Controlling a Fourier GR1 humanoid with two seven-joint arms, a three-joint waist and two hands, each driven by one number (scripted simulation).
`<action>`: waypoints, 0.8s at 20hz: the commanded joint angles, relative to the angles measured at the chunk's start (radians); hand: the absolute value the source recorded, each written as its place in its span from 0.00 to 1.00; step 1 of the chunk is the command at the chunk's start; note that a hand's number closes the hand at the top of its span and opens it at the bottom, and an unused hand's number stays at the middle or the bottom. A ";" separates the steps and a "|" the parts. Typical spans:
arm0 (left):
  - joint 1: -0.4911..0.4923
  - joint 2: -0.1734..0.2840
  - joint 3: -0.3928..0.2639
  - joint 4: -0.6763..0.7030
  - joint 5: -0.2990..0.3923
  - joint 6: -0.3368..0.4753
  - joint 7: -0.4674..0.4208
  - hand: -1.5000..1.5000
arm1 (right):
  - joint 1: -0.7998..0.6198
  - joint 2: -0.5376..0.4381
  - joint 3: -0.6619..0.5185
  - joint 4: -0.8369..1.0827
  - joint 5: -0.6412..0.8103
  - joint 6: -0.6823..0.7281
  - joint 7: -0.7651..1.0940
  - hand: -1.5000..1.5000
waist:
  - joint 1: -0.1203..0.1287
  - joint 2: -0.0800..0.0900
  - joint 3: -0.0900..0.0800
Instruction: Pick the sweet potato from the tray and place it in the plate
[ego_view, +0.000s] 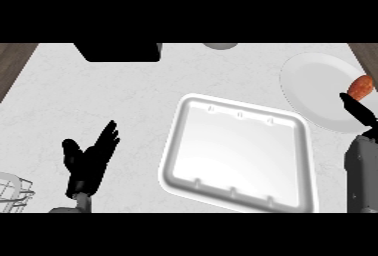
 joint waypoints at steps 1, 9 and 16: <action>0.036 -0.014 -0.016 -0.017 0.004 -0.006 0.020 0.50 | 0.135 0.099 0.046 -0.139 -0.093 0.108 -0.082 0.00 | -0.006 -0.001 -0.005; 0.005 -0.001 0.015 -0.009 -0.006 -0.003 0.020 0.50 | 0.422 0.183 0.349 -0.429 -0.036 0.049 0.133 0.00 | -0.005 0.000 -0.005; -0.008 -0.038 -0.013 -0.046 -0.037 0.022 0.075 0.50 | 0.557 0.185 0.540 -0.594 0.089 -0.055 0.350 0.00 | -0.001 0.002 -0.005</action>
